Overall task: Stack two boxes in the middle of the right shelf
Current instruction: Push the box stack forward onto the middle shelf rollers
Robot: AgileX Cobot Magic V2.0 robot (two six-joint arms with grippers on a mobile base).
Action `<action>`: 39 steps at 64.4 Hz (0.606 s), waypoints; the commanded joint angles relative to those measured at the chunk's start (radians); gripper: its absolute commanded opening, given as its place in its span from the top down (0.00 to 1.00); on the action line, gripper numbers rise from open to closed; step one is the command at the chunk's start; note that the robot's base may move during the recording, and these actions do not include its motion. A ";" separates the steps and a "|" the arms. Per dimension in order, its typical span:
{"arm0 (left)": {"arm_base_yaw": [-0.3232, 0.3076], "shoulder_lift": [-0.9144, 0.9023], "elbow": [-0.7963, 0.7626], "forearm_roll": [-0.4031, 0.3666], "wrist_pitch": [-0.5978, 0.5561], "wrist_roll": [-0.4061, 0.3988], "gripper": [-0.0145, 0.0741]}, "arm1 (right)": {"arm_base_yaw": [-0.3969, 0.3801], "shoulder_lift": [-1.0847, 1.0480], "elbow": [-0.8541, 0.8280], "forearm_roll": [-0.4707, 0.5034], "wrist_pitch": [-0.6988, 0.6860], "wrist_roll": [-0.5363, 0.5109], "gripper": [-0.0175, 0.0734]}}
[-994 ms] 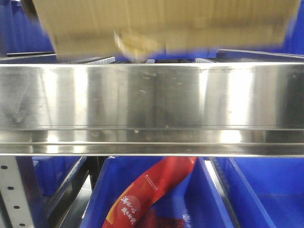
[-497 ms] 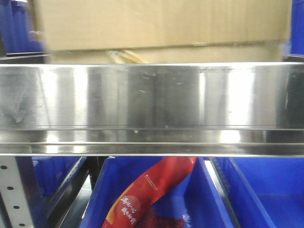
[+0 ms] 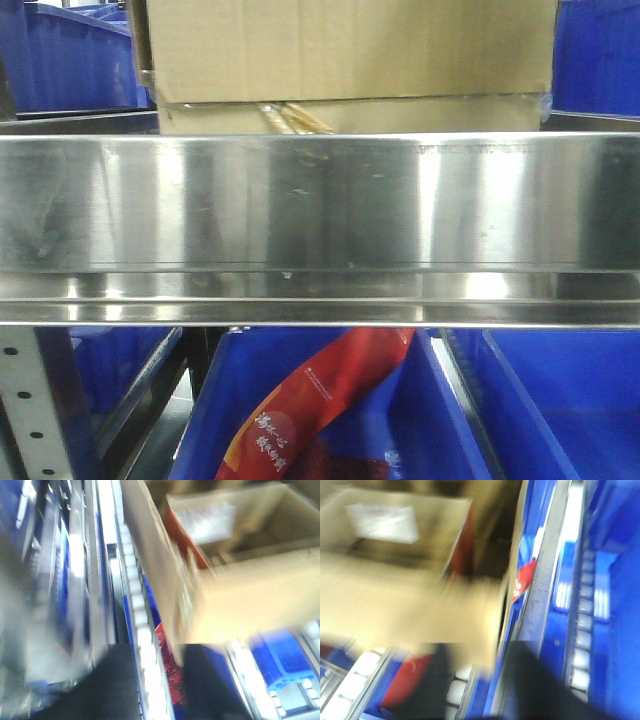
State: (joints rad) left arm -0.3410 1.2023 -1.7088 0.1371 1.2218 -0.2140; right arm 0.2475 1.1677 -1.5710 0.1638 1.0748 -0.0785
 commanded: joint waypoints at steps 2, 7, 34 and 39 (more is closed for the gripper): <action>-0.004 -0.136 0.130 0.003 -0.063 -0.001 0.96 | -0.005 -0.111 0.142 -0.006 -0.094 -0.007 0.98; -0.004 -0.246 0.257 0.005 -0.142 -0.001 0.96 | -0.005 -0.208 0.270 -0.006 -0.171 -0.009 0.98; -0.004 -0.767 0.998 0.064 -0.702 -0.001 0.96 | -0.005 -0.677 0.865 -0.018 -0.600 -0.046 0.98; -0.004 -0.824 1.112 0.068 -0.831 -0.001 0.96 | -0.005 -0.716 0.938 -0.018 -0.669 -0.046 0.98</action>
State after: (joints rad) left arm -0.3410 0.4302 -0.6940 0.1985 0.5499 -0.2140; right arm 0.2475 0.4884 -0.6944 0.1573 0.5020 -0.1121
